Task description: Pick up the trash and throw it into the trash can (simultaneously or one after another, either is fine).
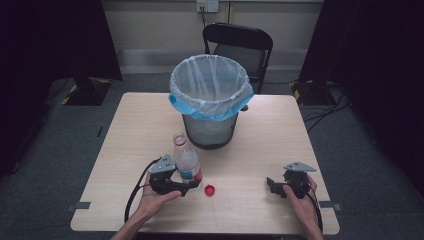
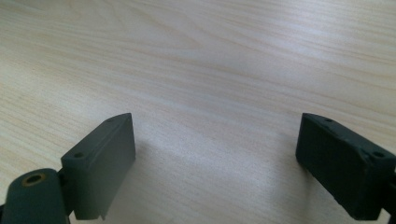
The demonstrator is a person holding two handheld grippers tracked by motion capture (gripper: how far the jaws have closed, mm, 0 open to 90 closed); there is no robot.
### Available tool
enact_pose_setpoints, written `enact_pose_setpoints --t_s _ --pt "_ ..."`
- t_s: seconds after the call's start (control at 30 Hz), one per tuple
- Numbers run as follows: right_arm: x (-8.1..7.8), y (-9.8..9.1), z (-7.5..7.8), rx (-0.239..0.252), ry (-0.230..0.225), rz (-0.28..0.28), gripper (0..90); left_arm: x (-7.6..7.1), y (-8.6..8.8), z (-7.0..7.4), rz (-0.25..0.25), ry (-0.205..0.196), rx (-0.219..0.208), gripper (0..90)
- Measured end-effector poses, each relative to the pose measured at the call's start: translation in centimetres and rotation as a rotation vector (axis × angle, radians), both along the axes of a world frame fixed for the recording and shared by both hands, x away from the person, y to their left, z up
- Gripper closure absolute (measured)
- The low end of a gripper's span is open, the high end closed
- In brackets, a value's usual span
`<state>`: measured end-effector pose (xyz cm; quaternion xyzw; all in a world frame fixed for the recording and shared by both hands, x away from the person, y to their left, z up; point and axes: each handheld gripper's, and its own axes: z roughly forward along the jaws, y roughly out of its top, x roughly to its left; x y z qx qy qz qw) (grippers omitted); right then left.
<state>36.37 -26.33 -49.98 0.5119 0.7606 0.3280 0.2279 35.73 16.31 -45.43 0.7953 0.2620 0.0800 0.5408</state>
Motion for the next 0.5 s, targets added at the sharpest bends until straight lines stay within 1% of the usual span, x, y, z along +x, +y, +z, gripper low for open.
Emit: enact_pose_setpoints --t_s 0.07,0.13,0.2,0.23,0.27,0.3,0.33,0.5 --pt "0.0 0.0 0.0 0.001 0.000 0.000 11.2 -0.1 0.2 0.3 -0.005 -0.009 -0.010 28.1" --pt "0.0 0.0 0.0 0.000 0.000 0.000 11.2 -0.2 0.3 0.6 -0.006 -0.013 -0.032 28.0" --pt "0.0 0.0 0.0 0.000 0.000 0.000 11.2 -0.3 0.5 1.0 -0.008 -0.024 -0.040 28.0" --pt "0.0 0.0 0.0 0.000 0.000 0.000 11.2 -0.3 0.5 1.0 -0.008 -0.024 -0.040 28.0" --pt "0.0 0.0 0.0 0.000 0.000 0.000 11.2 -0.3 0.7 1.3 -0.011 -0.027 -0.056 28.0" --pt "0.0 0.0 0.0 0.000 0.000 0.000 11.2 -0.3 0.7 1.3 -0.011 -0.027 -0.056 28.0" --pt "0.0 0.0 0.0 0.000 0.000 0.000 11.2 -0.4 0.7 1.6 -0.006 -0.018 -0.067 28.0" --pt "0.0 0.0 0.0 0.000 0.000 0.000 11.2 -0.5 1.0 2.2 -0.006 -0.027 -0.078 28.0"
